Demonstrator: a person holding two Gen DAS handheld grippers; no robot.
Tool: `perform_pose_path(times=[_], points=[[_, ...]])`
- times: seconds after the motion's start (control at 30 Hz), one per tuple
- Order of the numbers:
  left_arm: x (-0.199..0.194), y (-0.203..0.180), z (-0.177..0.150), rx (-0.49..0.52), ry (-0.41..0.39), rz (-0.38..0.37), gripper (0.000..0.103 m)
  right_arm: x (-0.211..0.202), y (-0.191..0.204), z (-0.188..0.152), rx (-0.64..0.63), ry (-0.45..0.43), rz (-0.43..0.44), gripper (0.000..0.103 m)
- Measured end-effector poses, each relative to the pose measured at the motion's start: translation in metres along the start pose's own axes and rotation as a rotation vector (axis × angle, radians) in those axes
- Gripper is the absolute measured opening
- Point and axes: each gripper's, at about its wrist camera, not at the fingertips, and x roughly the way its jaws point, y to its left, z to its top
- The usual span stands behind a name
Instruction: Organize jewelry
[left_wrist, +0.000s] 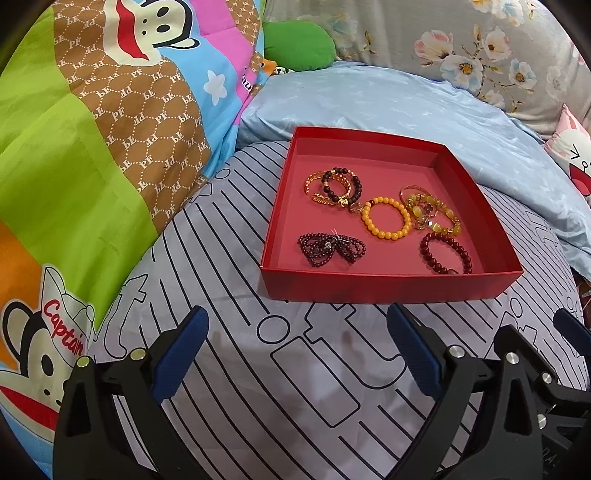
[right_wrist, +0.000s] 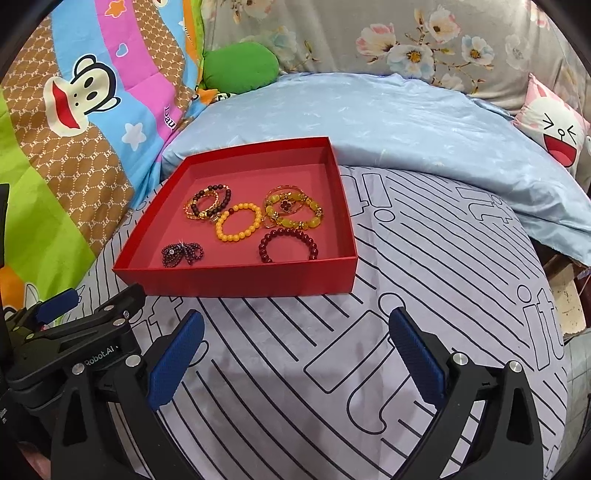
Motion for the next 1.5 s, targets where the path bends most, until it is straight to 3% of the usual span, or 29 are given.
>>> perform_pose_path(times=[1.5], points=[[-0.0005, 0.0004, -0.0032, -0.012, -0.002, 0.032, 0.093, 0.0002, -0.0001, -0.0079, -0.002, 0.003, -0.027, 0.097]])
